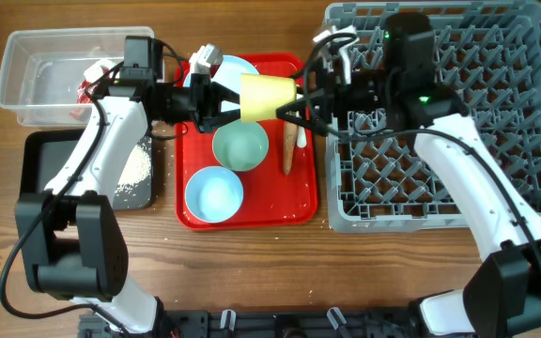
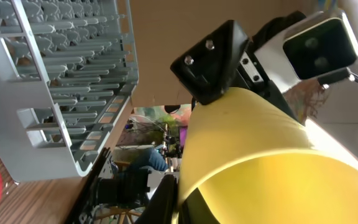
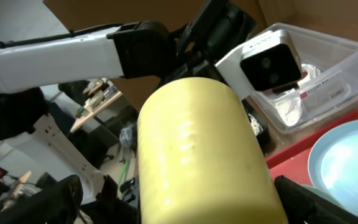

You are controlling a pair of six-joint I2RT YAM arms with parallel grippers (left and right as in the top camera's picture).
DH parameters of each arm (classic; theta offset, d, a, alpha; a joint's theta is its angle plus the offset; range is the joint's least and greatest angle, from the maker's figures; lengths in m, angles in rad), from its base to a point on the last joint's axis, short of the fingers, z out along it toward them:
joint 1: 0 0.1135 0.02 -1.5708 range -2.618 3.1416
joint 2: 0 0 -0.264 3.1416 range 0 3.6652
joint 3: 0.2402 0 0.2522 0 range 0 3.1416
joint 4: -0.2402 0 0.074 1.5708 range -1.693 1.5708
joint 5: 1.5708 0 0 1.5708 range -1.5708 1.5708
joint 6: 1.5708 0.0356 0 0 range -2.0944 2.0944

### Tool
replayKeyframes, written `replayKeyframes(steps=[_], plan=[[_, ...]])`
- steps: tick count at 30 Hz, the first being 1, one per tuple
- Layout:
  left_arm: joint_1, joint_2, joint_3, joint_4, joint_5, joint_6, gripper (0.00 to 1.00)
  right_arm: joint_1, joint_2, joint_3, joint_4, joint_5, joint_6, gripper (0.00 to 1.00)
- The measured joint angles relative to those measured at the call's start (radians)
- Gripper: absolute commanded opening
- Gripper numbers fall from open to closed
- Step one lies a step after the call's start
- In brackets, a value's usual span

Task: Sort waste into correct bins and load items into the dishwasher rack
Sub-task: 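Hand the yellow cup from the left gripper to the right gripper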

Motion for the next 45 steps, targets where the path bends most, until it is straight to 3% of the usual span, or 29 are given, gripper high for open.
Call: replayKeyframes(steps=[4,7,17,24,37,41,45], plan=[[-0.003,-0.003,0.0,0.0,0.011,0.0,0.04,0.029,0.0,0.0,0.015,0.051,0.012,0.74],[-0.004,-0.004,0.0,0.0,0.016,0.0,0.04,0.031,0.0,0.0,0.015,0.069,0.01,0.7],[-0.003,-0.005,0.0,0.0,0.016,-0.027,0.04,0.031,0.0,0.0,-0.008,0.071,-0.063,0.69],[-0.004,-0.005,0.0,0.0,0.014,-0.056,0.04,0.021,0.0,0.001,-0.037,0.059,-0.151,0.79],[-0.008,-0.005,0.0,0.0,0.016,-0.124,0.04,-0.017,0.005,0.001,0.024,-0.048,-0.187,0.81],[-0.014,-0.005,0.0,0.0,0.015,-0.161,0.04,-0.017,0.037,0.001,0.054,-0.09,-0.19,0.79],[-0.042,-0.005,0.0,0.0,0.015,-0.176,0.04,-0.017,0.06,0.001,0.061,-0.124,-0.19,0.67]])
